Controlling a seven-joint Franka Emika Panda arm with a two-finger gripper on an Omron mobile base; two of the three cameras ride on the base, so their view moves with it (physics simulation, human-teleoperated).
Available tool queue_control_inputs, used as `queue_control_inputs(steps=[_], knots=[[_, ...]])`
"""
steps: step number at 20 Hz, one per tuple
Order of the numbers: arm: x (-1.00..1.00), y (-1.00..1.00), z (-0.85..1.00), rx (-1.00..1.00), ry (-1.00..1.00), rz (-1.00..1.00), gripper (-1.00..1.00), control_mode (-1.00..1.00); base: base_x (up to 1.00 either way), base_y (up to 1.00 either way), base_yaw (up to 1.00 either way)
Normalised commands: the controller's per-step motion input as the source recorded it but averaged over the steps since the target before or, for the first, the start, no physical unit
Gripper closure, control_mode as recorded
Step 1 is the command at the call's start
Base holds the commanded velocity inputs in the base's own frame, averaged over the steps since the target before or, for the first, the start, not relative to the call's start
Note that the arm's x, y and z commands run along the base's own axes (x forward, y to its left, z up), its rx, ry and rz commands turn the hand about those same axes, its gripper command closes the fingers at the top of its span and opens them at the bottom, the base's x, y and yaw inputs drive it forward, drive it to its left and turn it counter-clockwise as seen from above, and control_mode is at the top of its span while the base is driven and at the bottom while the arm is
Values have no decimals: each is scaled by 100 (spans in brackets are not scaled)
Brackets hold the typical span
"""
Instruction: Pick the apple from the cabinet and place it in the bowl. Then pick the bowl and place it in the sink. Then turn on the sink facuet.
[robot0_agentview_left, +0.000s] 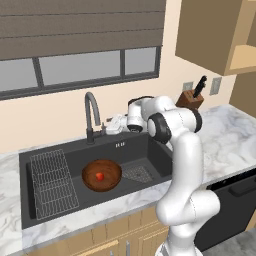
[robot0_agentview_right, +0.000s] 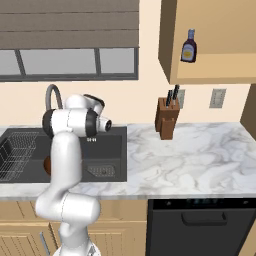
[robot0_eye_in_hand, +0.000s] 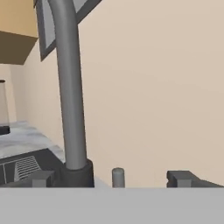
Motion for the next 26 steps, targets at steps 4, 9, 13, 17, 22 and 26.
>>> queue_control_inputs(steps=[4, 9, 13, 17, 22, 26], knots=[[29, 3, -22, 0, 1, 0, -100, -100, 0, 0, 0], [22, 18, -11, 0, 1, 0, -100, -100, 0, 0, 0], [25, 24, -1, 0, 2, -1, -100, -100, 0, 0, 0], [19, 4, 0, 0, 4, -4, 100, -100, 0, 0, 0], [11, -16, -1, 5, 7, -8, 100, -100, 0, 0, 0], [7, -53, -5, 11, 9, -13, 100, -100, 0, 0, 0]])
